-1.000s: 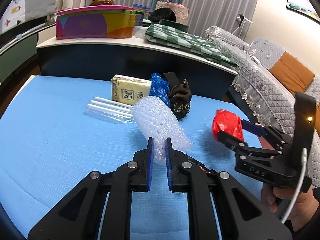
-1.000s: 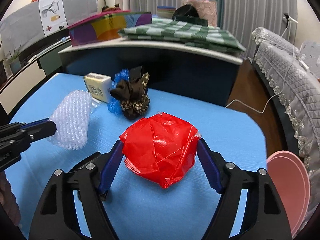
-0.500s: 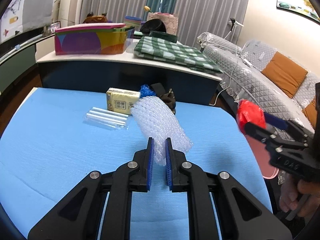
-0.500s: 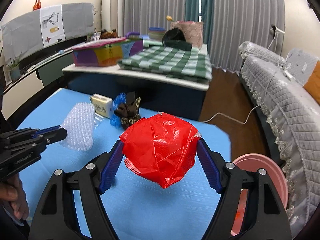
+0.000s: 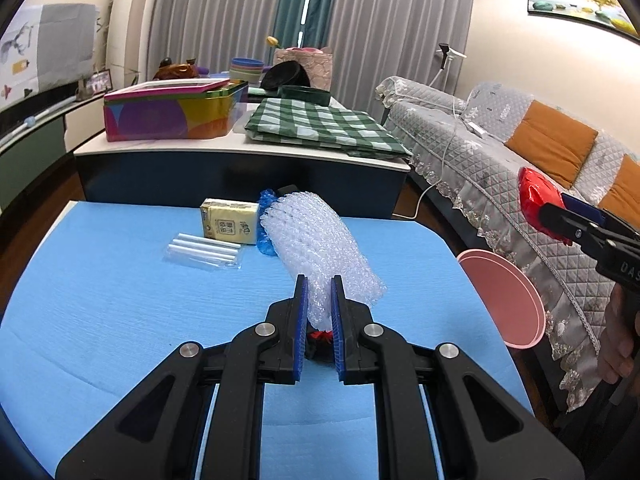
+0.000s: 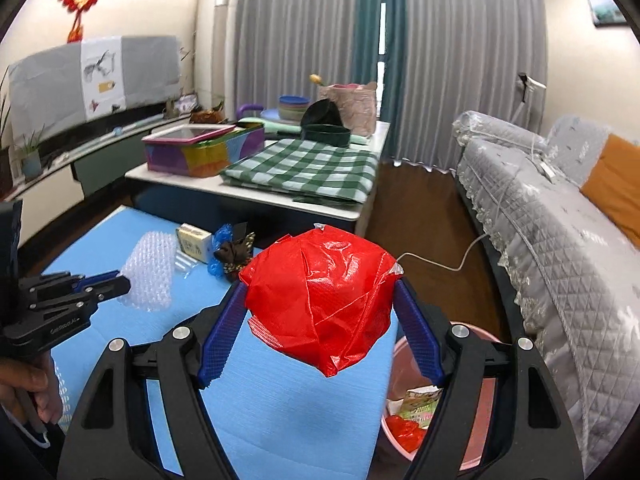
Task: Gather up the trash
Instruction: 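Carry the bubble wrap in the left tool and red bag in the right tool over the bucket, then open the left tool to drop the bubble wrap while the right tool drops the red bag, then move the right tool to the black-red candy wrapper while the left tool reaches the tissue packet, then close the right tool on the black-red candy wrapper and lift it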
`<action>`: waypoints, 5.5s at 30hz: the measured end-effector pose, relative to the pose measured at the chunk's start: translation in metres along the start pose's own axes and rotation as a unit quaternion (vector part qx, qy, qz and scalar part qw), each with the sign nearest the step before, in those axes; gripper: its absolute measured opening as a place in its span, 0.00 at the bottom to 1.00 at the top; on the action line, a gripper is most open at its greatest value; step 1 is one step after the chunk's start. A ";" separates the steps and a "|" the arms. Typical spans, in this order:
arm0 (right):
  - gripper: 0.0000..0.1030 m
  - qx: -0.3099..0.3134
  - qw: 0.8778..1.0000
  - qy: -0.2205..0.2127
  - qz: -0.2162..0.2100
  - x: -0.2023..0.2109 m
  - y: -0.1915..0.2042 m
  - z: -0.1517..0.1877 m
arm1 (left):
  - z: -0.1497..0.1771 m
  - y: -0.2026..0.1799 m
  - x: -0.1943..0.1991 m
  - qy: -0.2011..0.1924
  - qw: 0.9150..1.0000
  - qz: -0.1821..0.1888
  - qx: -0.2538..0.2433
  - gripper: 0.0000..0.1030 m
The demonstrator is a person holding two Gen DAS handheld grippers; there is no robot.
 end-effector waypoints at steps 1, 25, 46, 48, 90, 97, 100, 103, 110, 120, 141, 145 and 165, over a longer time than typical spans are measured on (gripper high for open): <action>0.71 -0.008 1.000 -0.001 0.001 0.000 -0.004 0.003 | 0.001 -0.002 0.000 -0.001 1.000 0.000 -0.003 0.11; 0.71 -0.054 0.997 -0.019 0.053 0.025 -0.070 0.037 | 0.024 -0.070 -0.004 0.004 0.998 0.030 -0.059 0.11; 0.72 -0.088 0.987 -0.016 0.136 0.040 -0.146 0.047 | 0.021 -0.140 -0.027 0.020 0.993 0.078 -0.090 0.11; 0.72 -0.091 0.986 -0.016 0.141 0.038 -0.153 0.047 | 0.019 -0.148 -0.031 0.020 0.992 0.082 -0.093 0.11; 0.81 -0.159 0.978 0.008 0.137 -0.001 -0.206 0.062 | 0.038 -0.229 -0.100 0.094 0.978 0.130 -0.133 0.32; 0.77 -0.141 0.982 -0.006 0.126 0.005 -0.183 0.053 | 0.027 -0.191 -0.065 0.072 0.985 0.108 -0.117 0.47; 0.74 -0.134 0.984 -0.017 0.113 0.010 -0.165 0.046 | 0.020 -0.169 -0.051 0.063 0.988 0.097 -0.105 0.47; 0.71 -0.132 0.986 -0.028 0.096 0.015 -0.148 0.039 | 0.010 -0.145 -0.037 0.052 0.990 0.088 -0.096 0.47; 0.62 -0.141 0.988 -0.054 0.037 0.020 -0.098 0.021 | -0.021 -0.096 -0.008 0.026 0.993 0.066 -0.096 0.47; 0.58 -0.106 0.992 -0.057 -0.031 0.000 -0.022 0.001 | -0.084 -0.011 0.016 -0.013 0.995 0.032 -0.094 0.47; 0.73 -0.032 0.989 0.045 -0.135 -0.098 0.121 0.029 | -0.076 0.111 -0.056 0.029 0.997 0.008 -0.065 0.47; 0.81 -0.021 0.986 0.066 -0.149 -0.114 0.136 0.037 | -0.072 0.117 -0.072 0.036 0.998 0.001 -0.059 0.48; 0.40 -0.004 0.980 0.141 -0.144 -0.154 0.141 0.058 | -0.063 0.107 -0.157 0.049 0.998 -0.021 -0.028 0.82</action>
Point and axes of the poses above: each gripper's, at about its wrist camera, not at the fingertips, and x roughly against the way its jaws point, y to its left, z to its underside, the point moved 4 cm from there along -x, roughly the way its jaws point, and after that the axes turned 8 degrees about x, right-handed, at the moved point
